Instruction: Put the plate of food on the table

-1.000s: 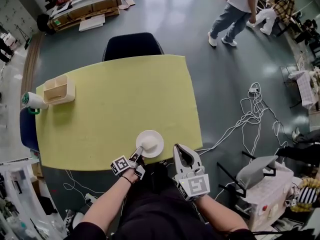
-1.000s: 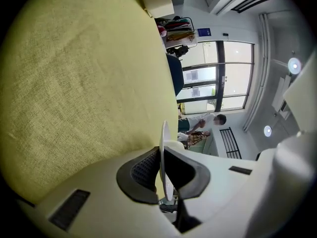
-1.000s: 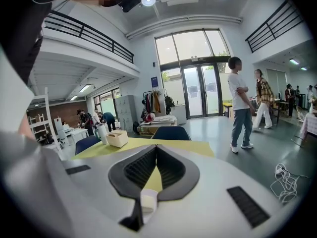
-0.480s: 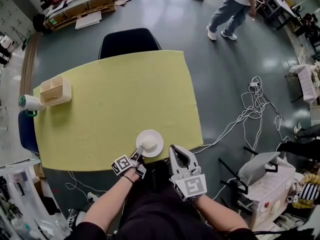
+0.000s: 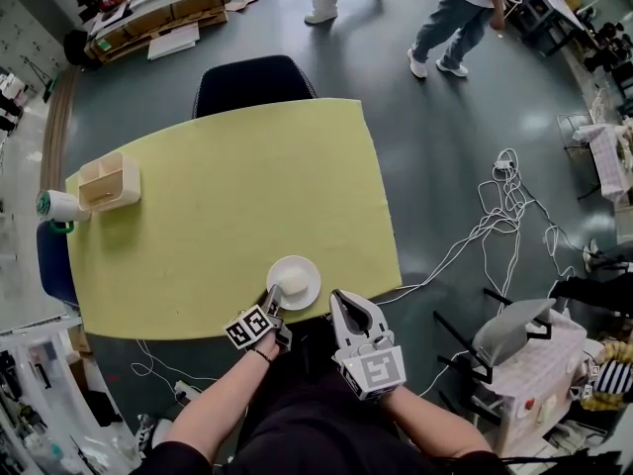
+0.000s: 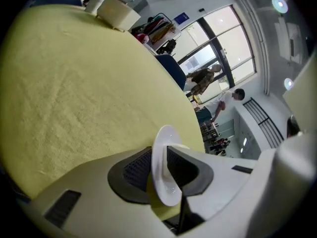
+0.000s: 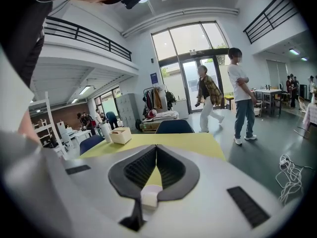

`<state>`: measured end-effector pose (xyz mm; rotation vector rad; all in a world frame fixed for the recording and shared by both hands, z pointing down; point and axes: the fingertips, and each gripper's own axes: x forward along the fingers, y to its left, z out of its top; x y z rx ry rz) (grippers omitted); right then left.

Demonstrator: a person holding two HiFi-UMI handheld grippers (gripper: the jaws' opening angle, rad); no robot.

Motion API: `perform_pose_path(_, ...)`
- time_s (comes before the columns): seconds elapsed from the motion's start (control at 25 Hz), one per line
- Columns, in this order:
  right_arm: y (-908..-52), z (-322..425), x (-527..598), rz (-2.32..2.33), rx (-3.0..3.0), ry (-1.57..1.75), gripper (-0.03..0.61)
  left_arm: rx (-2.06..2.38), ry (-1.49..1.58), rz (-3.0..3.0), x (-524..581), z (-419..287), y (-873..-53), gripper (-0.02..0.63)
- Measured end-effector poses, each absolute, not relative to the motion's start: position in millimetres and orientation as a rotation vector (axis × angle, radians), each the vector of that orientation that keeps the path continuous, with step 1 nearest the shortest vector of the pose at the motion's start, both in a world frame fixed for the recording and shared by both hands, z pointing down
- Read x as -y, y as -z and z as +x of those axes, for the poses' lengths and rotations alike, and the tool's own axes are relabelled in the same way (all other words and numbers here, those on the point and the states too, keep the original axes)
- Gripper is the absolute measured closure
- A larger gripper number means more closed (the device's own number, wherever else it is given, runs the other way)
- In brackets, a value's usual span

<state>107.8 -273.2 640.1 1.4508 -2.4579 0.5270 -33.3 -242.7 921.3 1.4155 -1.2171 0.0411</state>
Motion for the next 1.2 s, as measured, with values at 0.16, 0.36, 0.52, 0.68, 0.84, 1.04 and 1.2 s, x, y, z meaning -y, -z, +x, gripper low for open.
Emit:
perform_pose_path(0.16, -646, 104, 268, 1.437, 2.459, -0.546, 0.566, 1.297, -0.178, 1.489, 241, -42, -923, 0.532)
perform_pose_path(0.36, -649, 105, 270, 1.431, 2.455, -0.548, 0.566, 1.318, -0.206, 1.498, 240, -52, -931, 0.532)
perform_pose_path(0.52, -648, 107, 271, 1.433, 2.457, -0.55, 0.566, 1.325, -0.243, 1.579, 242, -56, -922, 0.532)
perform_pose_path(0.68, -646, 108, 274, 1.425, 2.464, -0.522, 0.566, 1.299, -0.266, 1.65, 244, -55, -906, 0.56)
perform_pose_path(0.84, -635, 98, 274, 1.372, 2.503, -0.489, 0.566, 1.263, -0.281, 1.798, 251, -47, -865, 0.604)
perform_pose_path(1.04, -619, 87, 275, 1.341, 2.535, -0.479, 0.566, 1.207, -0.29, 1.987, 256, -36, -803, 0.604)
perform_pose_path(1.2, -608, 77, 272, 1.293, 2.56, -0.461, 0.566, 1.2, -0.236, 2.098, 258, -37, -748, 0.604)
